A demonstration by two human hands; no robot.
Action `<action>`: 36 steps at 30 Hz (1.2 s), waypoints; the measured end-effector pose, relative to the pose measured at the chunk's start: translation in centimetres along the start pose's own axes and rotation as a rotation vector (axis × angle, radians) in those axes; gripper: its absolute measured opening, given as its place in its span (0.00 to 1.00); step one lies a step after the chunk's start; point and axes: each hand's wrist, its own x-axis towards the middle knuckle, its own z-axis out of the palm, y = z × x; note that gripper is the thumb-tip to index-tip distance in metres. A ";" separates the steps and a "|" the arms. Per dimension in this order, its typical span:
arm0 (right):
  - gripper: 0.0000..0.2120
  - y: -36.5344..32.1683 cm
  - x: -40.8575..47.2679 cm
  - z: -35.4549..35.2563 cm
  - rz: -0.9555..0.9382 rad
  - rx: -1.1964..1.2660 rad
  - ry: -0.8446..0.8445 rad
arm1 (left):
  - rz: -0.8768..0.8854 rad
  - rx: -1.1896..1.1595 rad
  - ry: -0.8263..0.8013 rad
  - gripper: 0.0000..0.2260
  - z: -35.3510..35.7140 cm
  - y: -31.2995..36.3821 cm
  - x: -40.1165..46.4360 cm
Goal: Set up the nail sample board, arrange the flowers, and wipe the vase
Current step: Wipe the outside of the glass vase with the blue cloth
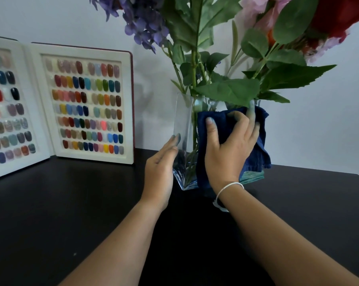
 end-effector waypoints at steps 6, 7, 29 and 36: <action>0.17 -1.2 -0.4 0.9 0.050 0.066 0.041 | -0.002 -0.006 -0.006 0.12 0.1 0.3 -0.2; 0.17 -1.3 -0.5 1.0 0.047 0.066 0.042 | -0.004 -0.005 -0.005 0.12 0.2 0.3 -0.2; 0.14 2.5 2.6 -1.0 0.087 0.216 0.110 | -0.002 0.062 -0.033 0.14 0.2 0.0 -0.1; 0.23 3.1 0.4 -1.2 0.047 0.106 0.028 | -0.006 0.066 -0.033 0.15 0.3 -0.2 -0.1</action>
